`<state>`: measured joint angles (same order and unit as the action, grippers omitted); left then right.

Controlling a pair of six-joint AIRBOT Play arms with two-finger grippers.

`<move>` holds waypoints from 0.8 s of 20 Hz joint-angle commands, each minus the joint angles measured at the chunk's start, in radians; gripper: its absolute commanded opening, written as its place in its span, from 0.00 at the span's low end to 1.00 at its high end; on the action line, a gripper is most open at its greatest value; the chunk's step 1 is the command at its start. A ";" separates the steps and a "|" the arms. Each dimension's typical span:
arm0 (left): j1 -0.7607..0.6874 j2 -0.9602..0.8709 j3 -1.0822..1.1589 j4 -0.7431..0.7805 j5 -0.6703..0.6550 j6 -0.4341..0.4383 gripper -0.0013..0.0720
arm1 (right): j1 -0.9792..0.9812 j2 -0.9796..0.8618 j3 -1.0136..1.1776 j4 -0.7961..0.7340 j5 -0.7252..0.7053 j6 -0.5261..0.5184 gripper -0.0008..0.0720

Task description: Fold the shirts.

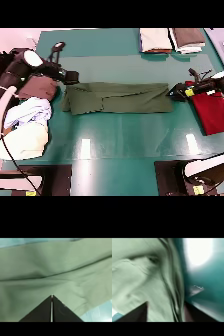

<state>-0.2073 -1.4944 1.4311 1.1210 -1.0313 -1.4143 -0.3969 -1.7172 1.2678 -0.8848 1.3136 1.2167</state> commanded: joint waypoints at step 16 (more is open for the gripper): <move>-0.405 -0.544 0.450 -0.082 0.122 -0.053 0.05 | 0.293 0.232 0.536 0.029 0.136 0.126 0.03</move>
<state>-0.5785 -1.9461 1.7897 1.0588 -0.8837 -1.4670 -0.1749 -1.5059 1.7023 -0.8593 1.4239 1.2819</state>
